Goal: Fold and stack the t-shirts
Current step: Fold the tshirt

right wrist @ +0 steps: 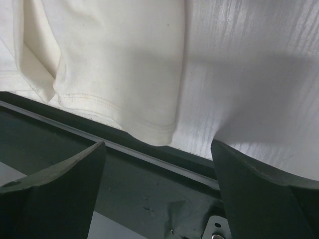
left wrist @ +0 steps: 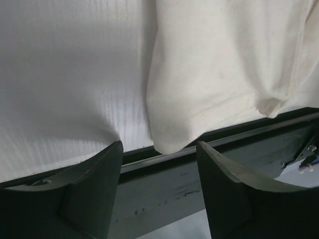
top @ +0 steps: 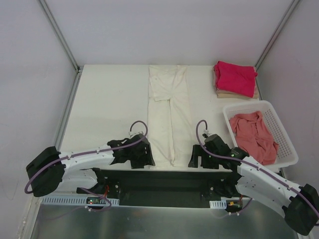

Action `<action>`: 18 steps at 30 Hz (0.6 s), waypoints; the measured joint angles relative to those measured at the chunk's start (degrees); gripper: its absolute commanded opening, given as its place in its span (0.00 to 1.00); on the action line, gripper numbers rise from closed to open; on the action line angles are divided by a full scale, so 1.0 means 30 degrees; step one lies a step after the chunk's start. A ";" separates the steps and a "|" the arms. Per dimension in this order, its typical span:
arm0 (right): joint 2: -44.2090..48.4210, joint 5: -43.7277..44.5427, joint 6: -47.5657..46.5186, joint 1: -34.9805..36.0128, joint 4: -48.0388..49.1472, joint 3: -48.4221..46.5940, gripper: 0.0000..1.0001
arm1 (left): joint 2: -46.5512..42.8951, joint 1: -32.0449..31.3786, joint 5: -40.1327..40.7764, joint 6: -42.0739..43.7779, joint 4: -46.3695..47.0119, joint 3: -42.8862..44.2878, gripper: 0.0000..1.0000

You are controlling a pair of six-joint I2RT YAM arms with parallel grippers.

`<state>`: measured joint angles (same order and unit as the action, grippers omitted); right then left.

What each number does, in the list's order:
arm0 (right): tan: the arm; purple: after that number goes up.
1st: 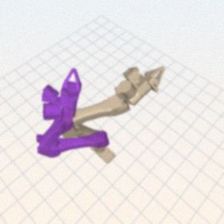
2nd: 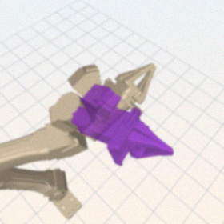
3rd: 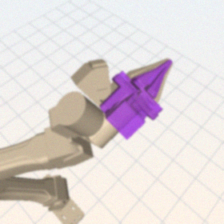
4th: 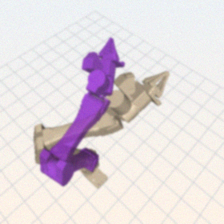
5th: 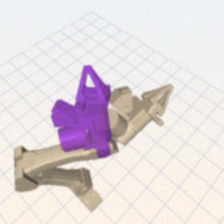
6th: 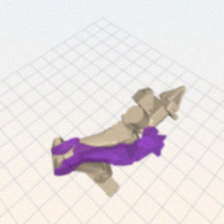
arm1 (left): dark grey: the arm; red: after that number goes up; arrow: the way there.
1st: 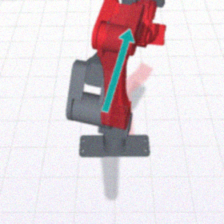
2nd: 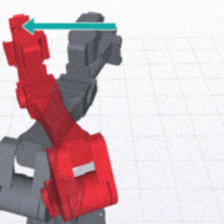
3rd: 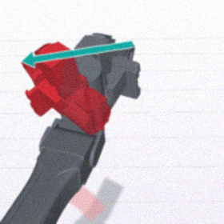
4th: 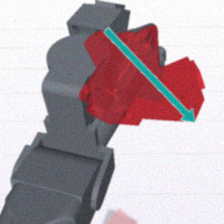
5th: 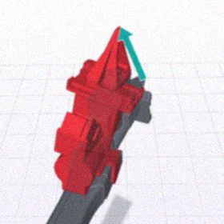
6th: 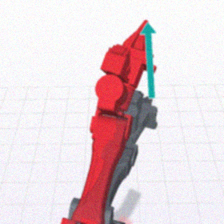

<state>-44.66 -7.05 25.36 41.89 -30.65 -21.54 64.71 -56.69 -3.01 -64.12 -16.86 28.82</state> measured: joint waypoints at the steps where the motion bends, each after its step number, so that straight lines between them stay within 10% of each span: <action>1: -0.0015 -0.0036 0.0036 -0.0007 0.0029 0.0000 0.85 | 0.0517 0.0000 -0.0007 -0.0175 0.0233 0.0102 0.51; 7: -0.0452 -0.0058 0.0226 -0.0022 0.0335 0.0051 0.65 | 0.3082 -0.0117 -0.0663 -0.0619 0.1195 0.0838 0.00; 18: -0.1836 -0.0306 0.0364 -0.0029 0.2025 0.0583 0.01 | 0.2812 -0.0474 -0.0947 -0.0933 0.1464 0.0896 0.00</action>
<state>-50.17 -7.97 26.46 41.80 -24.58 -19.79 73.14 -58.11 -5.85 -66.92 -12.47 31.51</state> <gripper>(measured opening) 0.222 0.014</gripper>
